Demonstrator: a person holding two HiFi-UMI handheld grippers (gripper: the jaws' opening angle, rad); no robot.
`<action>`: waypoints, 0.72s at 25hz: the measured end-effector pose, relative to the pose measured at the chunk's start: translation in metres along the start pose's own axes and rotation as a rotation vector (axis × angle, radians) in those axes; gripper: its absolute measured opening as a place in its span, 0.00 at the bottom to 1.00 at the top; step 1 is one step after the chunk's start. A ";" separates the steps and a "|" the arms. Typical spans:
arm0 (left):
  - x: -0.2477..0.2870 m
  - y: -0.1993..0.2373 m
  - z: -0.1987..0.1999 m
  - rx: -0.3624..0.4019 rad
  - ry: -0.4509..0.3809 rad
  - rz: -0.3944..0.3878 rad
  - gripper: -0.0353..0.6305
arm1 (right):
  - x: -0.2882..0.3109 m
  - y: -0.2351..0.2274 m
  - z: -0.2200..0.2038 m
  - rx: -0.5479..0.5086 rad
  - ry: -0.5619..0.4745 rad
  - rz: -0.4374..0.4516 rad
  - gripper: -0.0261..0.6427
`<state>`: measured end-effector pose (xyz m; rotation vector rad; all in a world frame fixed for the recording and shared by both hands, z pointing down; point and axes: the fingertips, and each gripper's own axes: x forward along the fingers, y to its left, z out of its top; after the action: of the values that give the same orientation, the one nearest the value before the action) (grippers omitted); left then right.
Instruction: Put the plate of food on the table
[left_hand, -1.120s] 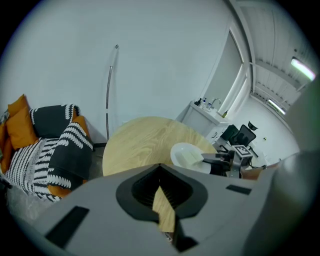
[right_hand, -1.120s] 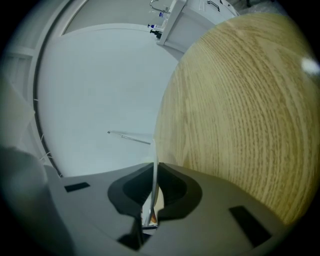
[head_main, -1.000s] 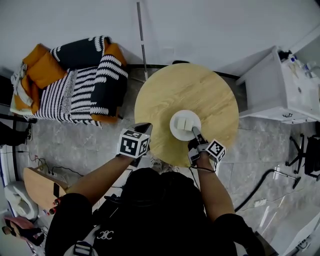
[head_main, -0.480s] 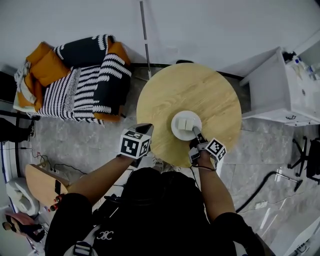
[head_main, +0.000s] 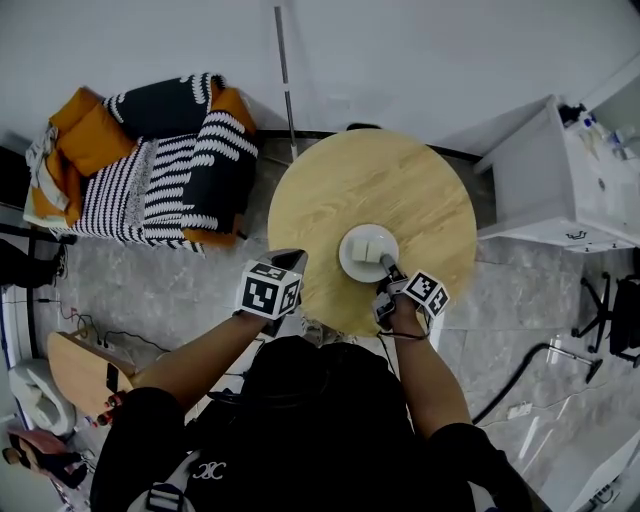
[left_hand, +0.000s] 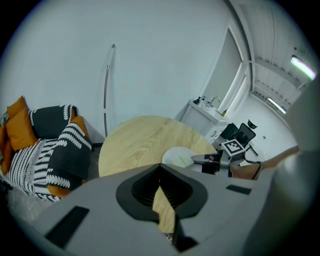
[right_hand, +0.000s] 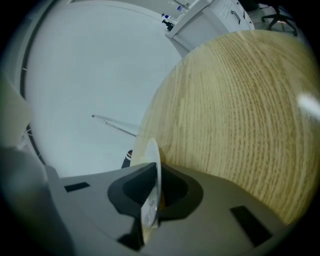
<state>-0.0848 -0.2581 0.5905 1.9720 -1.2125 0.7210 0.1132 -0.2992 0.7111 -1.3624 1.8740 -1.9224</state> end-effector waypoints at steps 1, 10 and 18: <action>0.000 0.000 0.000 0.001 0.001 0.001 0.06 | 0.001 -0.001 -0.001 -0.010 0.010 -0.017 0.08; 0.001 -0.006 -0.001 0.005 0.001 -0.004 0.06 | 0.001 -0.010 0.008 -0.281 0.042 -0.297 0.16; 0.000 -0.010 0.002 0.008 -0.007 -0.013 0.06 | -0.007 -0.011 0.013 -0.467 0.050 -0.420 0.29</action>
<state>-0.0752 -0.2567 0.5867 1.9888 -1.2010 0.7141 0.1313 -0.3023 0.7146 -1.9969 2.3129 -1.7495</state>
